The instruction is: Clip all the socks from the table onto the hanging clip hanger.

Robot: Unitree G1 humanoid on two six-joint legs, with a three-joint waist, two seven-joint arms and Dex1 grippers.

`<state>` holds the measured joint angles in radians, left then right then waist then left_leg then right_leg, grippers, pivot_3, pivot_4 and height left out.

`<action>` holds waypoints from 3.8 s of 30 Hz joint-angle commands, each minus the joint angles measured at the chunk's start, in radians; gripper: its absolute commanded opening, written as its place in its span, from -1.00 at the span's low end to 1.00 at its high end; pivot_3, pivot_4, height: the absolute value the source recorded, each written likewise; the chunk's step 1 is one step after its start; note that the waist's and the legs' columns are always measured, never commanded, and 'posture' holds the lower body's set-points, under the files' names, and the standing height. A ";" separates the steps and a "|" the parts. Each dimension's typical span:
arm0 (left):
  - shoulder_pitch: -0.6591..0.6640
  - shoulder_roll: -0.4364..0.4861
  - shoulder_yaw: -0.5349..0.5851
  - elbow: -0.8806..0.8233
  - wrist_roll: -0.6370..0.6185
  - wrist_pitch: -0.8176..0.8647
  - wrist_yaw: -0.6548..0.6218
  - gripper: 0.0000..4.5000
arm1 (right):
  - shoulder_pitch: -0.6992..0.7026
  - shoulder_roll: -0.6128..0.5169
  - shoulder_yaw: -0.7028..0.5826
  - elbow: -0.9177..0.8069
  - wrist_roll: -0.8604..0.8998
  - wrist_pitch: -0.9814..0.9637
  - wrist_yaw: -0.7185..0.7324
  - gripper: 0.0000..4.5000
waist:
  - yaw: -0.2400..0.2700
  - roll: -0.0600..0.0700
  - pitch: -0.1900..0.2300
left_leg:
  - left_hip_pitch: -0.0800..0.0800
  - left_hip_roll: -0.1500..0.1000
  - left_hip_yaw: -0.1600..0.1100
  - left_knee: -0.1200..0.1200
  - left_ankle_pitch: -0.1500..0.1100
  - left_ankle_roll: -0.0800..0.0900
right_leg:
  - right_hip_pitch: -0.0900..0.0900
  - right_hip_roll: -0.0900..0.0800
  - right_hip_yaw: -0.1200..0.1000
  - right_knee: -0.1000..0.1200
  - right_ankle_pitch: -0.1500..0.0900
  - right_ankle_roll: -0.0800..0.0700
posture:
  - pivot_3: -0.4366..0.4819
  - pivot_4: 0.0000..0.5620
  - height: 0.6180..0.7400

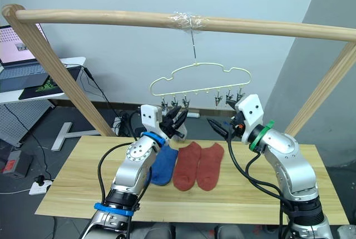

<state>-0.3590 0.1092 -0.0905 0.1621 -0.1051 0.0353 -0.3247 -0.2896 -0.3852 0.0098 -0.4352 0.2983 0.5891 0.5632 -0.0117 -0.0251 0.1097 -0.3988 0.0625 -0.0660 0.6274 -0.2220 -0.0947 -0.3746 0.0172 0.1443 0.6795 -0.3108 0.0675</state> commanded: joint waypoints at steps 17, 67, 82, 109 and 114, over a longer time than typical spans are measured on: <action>-0.072 -0.045 0.010 0.065 0.021 -0.056 0.032 0.33 | -0.024 -0.020 -0.025 -0.037 0.016 -0.011 -0.031 1.00 | -0.019 0.000 0.000 | 0.000 0.000 0.000 0.000 0.000 0.000 | 0.000 0.000 0.000 0.000 0.000 0.000 | -0.01 -0.82 1.00; -0.109 -0.082 0.033 0.091 0.033 -0.134 0.062 0.33 | -0.015 -0.050 -0.025 -0.016 0.004 -0.038 -0.037 1.00 | -0.020 0.000 0.000 | 0.000 0.000 0.000 0.000 0.000 0.000 | 0.000 0.000 0.000 0.000 0.000 0.000 | -0.04 -0.74 1.00; -0.110 -0.109 0.030 0.118 0.021 -0.087 0.047 0.33 | -0.006 -0.058 -0.028 -0.036 0.008 -0.029 -0.040 1.00 | -0.020 0.000 0.000 | 0.000 0.000 0.000 0.000 0.000 0.000 | 0.000 0.000 0.000 0.000 0.000 0.000 | -0.06 -0.73 1.00; -0.154 -0.126 0.000 0.171 0.045 -0.108 0.034 0.33 | 0.005 -0.061 -0.027 -0.052 0.008 -0.025 -0.045 1.00 | -0.022 0.000 0.000 | 0.000 0.000 0.000 0.000 0.000 0.000 | 0.000 0.000 0.000 0.000 0.000 0.001 | -0.09 -0.76 1.00; -0.150 -0.124 0.002 0.169 0.051 -0.114 0.042 0.33 | 0.005 -0.059 -0.024 -0.052 0.006 -0.026 -0.048 1.00 | -0.022 0.000 0.000 | 0.000 0.000 0.000 0.000 0.000 0.000 | 0.000 0.000 0.000 0.000 0.000 0.000 | -0.09 -0.77 1.00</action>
<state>-0.4870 -0.0083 -0.0825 0.3522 -0.0639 -0.0534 -0.2917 -0.2834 -0.4345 0.0005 -0.4388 0.2971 0.5759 0.5210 -0.0335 -0.0251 0.1097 -0.3988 0.0624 -0.0660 0.6276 -0.2219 -0.0947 -0.3743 0.0172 0.1444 0.6797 -0.3110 0.0681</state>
